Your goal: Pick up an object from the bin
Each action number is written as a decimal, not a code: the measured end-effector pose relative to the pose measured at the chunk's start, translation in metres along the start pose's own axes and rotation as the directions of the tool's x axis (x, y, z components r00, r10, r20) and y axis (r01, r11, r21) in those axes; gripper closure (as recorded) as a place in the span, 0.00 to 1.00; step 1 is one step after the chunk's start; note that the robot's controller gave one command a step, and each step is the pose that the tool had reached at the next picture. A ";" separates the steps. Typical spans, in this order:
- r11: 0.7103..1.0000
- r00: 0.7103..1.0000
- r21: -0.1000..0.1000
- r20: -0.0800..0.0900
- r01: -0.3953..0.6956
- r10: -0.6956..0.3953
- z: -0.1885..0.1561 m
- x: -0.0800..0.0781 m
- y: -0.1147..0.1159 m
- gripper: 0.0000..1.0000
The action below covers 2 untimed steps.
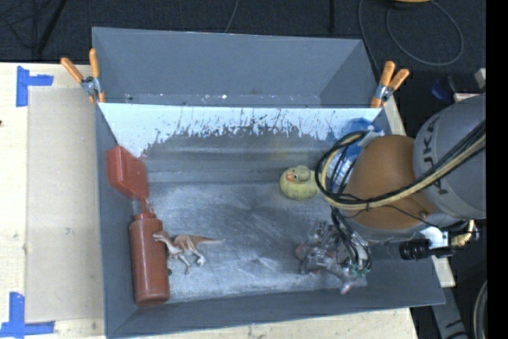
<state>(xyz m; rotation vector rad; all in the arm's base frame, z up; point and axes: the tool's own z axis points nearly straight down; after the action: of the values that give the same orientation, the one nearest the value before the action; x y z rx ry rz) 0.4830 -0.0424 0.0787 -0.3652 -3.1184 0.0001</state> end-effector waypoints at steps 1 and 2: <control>0.998 0.998 0.000 -0.001 0.059 -0.059 -0.002 -0.002 0.001 1.00; 0.998 0.998 0.000 0.007 0.056 -0.056 -0.200 -0.002 -0.023 1.00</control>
Offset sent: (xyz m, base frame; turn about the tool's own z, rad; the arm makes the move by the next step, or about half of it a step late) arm -0.0048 -0.0237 0.1979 -0.0533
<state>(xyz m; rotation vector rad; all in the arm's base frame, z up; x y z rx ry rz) 0.4796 -0.0650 0.2791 -0.2781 -3.1346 0.0003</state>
